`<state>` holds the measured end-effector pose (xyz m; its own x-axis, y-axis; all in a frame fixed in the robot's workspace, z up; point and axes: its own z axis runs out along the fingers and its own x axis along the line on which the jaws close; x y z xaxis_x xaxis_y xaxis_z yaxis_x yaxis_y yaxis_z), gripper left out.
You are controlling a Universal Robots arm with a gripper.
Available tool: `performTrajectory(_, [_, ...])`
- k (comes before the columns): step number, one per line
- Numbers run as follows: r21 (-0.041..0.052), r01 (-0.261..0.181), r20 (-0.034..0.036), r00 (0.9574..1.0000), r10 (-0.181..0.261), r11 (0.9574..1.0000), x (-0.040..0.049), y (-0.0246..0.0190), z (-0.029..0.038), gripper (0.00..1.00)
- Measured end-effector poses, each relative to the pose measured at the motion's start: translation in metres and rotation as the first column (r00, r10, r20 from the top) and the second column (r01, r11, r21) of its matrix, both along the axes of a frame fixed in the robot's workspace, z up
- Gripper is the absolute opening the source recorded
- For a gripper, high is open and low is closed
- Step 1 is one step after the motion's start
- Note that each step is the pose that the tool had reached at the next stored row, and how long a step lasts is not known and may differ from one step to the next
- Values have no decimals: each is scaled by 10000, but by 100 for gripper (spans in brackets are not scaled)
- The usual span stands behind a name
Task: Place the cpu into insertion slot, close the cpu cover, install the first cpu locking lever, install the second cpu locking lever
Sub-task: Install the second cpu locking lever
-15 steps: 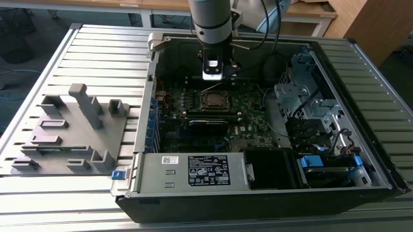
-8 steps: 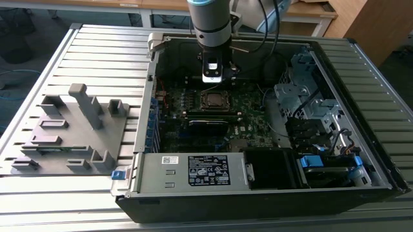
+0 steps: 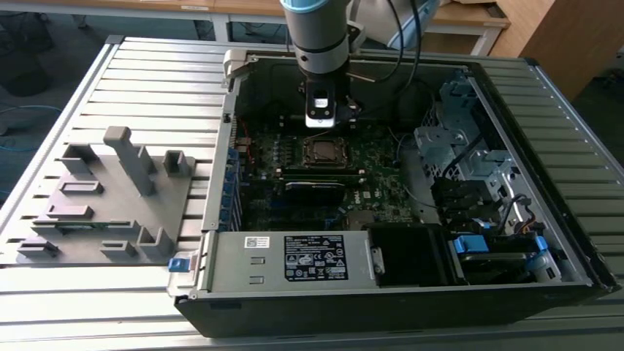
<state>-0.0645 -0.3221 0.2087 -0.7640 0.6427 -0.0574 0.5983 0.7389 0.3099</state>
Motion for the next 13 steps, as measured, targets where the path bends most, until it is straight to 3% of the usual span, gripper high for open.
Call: performTrajectory(13, [-236,0,0,10000,0,9997,13,0,-72,10])
